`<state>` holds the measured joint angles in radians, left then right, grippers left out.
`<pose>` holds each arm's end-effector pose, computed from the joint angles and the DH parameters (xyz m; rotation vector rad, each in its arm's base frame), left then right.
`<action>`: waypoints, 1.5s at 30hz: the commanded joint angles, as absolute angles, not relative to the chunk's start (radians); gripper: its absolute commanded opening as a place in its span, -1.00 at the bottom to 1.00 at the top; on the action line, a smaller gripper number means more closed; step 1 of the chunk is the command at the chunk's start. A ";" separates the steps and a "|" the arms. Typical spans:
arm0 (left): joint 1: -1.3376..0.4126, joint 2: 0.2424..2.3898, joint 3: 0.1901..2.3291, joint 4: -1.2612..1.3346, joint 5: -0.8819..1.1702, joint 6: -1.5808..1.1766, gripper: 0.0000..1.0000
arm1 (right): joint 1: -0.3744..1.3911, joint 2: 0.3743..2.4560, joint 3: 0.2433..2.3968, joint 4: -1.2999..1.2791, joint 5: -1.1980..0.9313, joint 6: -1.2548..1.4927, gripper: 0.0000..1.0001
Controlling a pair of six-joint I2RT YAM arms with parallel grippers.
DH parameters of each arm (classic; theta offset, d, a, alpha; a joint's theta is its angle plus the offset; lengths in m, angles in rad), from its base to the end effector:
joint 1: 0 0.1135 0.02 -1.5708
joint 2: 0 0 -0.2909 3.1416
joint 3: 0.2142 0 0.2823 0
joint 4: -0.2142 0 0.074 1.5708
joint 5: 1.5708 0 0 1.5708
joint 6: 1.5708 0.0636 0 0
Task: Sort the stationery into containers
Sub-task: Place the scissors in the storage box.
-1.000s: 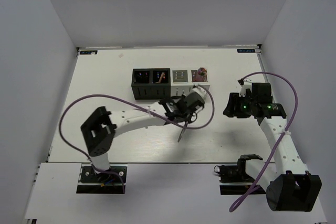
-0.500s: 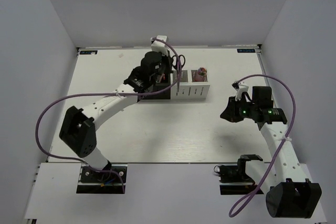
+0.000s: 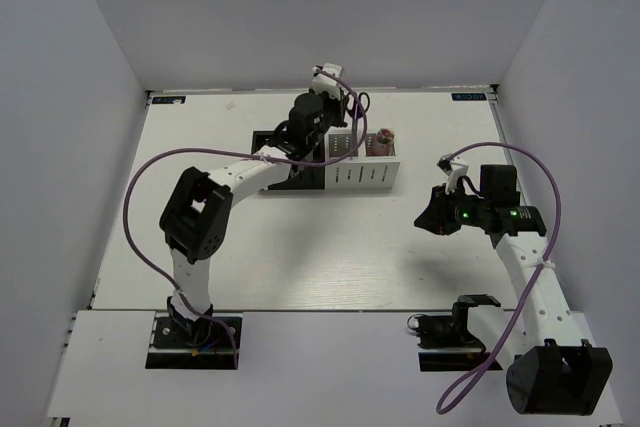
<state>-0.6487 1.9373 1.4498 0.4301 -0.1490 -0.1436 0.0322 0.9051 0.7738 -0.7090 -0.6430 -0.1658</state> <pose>0.4302 -0.3143 0.3010 0.2989 1.6224 -0.4863 0.2037 0.0447 0.2726 -0.5158 2.2469 0.7016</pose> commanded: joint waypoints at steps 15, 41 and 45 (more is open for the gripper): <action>-0.644 1.990 1.493 0.429 -0.143 0.093 -1.00 | 0.028 0.913 0.775 -0.727 -0.677 -0.184 -0.58; -0.690 1.886 1.453 0.399 -0.183 0.143 0.18 | 0.028 0.911 0.769 -0.727 -0.680 -0.196 -0.44; -0.703 1.735 1.379 0.387 -0.184 0.118 -0.19 | 0.029 0.916 0.769 -0.729 -0.690 -0.202 -0.18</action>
<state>-0.6872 1.9347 1.4059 0.3656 -0.1768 0.1333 0.0273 0.9115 0.7738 -0.7097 -0.6605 -0.1837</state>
